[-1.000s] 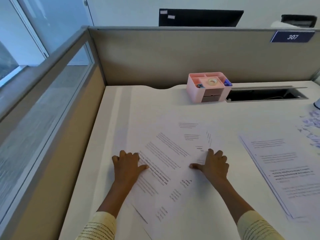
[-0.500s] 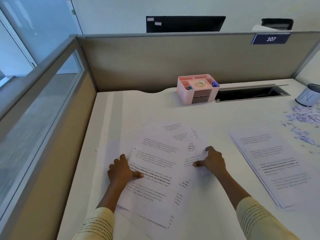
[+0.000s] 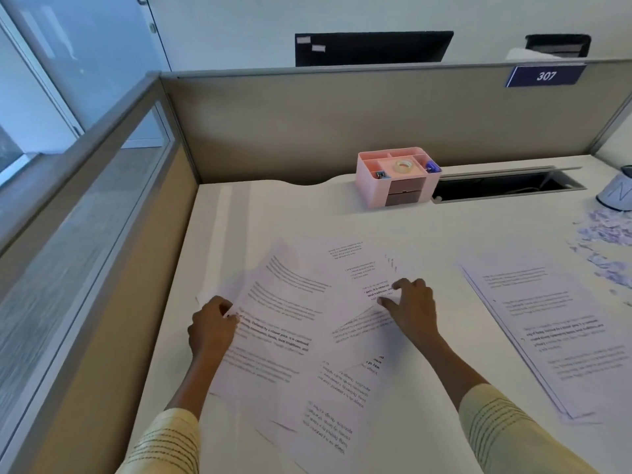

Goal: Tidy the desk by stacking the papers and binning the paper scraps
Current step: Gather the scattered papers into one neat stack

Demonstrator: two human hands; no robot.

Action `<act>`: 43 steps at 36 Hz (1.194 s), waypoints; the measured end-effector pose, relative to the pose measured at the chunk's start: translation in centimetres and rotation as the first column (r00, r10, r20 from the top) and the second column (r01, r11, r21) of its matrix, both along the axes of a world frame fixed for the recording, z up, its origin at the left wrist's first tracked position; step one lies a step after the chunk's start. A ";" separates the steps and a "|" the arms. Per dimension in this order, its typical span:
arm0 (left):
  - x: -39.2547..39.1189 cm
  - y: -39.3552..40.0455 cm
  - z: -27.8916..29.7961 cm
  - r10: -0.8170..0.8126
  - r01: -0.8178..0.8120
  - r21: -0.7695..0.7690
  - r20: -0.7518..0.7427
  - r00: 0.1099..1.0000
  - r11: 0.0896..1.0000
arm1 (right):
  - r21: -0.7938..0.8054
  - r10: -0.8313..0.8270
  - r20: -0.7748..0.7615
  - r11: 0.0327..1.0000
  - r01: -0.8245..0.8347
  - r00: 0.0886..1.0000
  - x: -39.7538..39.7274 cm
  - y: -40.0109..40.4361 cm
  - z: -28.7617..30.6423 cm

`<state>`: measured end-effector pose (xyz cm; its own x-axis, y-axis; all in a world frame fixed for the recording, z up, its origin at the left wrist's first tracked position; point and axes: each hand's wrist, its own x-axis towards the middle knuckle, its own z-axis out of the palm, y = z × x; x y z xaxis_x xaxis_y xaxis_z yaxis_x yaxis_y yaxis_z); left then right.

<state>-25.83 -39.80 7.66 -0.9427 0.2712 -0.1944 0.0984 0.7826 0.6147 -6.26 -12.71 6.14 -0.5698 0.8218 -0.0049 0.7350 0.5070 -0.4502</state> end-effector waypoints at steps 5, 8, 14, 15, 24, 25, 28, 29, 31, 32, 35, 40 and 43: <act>-0.3 0.3 0.3 0.032 -0.030 0.037 -0.049 0.998 0.999 | -0.073 0.134 -0.001 0.988 -0.134 0.991 -2.6 -1.3 -0.1; 0.1 0.3 0.1 0.034 -0.032 0.051 -0.023 0.999 0.998 | -0.047 0.176 0.133 0.984 -0.171 0.975 -3.8 -2.2 -0.4; 0.2 -0.6 -0.6 0.132 -0.160 0.245 0.127 0.983 0.956 | -0.321 0.029 0.007 0.947 -0.025 1.000 -5.5 -1.4 -1.2; 0.1 -0.8 -0.5 0.147 -0.191 0.289 0.168 0.975 0.938 | -0.363 -0.001 -0.013 0.932 -0.004 1.000 -5.7 -1.0 -1.3; -0.1 -3.1 -0.5 0.154 -0.326 0.488 0.359 0.920 0.810 | -0.462 -0.269 -0.384 0.884 0.068 0.883 -5.7 2.0 1.8; 0.1 -3.3 -0.5 0.136 -0.323 0.503 0.372 0.918 0.802 | -0.463 -0.287 -0.426 0.884 0.066 0.858 -5.7 2.4 2.6; 0.9 -3.5 -0.7 0.092 -0.335 0.552 0.421 0.902 0.764 | -0.443 -0.297 -0.536 0.896 0.036 0.791 -5.7 3.4 5.5; 1.2 -3.5 -0.8 0.083 -0.342 0.558 0.436 0.896 0.756 | -0.418 -0.278 -0.577 0.908 0.014 0.768 -5.7 3.6 6.7; 1.6 -3.4 -1.0 0.074 -0.355 0.561 0.462 0.884 0.748 | -0.323 -0.197 -0.649 0.946 -0.032 0.735 -5.6 3.7 9.0; 1.8 -3.2 -0.9 0.070 -0.364 0.567 0.473 0.878 0.739 | -0.264 -0.143 -0.673 0.963 -0.055 0.725 -5.5 3.6 10.1; 2.6 -2.5 -0.6 0.050 -0.360 0.575 0.483 0.874 0.734 | -0.097 0.052 -0.731 0.979 -0.180 0.681 -5.0 2.6 12.9; 4.0 -1.2 0.4 0.001 -0.352 0.584 0.515 0.857 0.732 | 0.268 0.509 -0.604 0.855 -0.445 0.614 -3.7 -0.2 12.7; 4.5 -0.8 0.3 -0.019 -0.296 0.567 0.483 0.875 0.768 | 0.329 0.634 -0.469 0.772 -0.545 0.615 -3.2 -1.8 9.4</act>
<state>-21.28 -40.63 7.99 -0.8315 0.3505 -0.4310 -0.3805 0.2061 0.9015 -9.47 -14.46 15.57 -0.8008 0.2725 0.5334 -0.0810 0.8331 -0.5471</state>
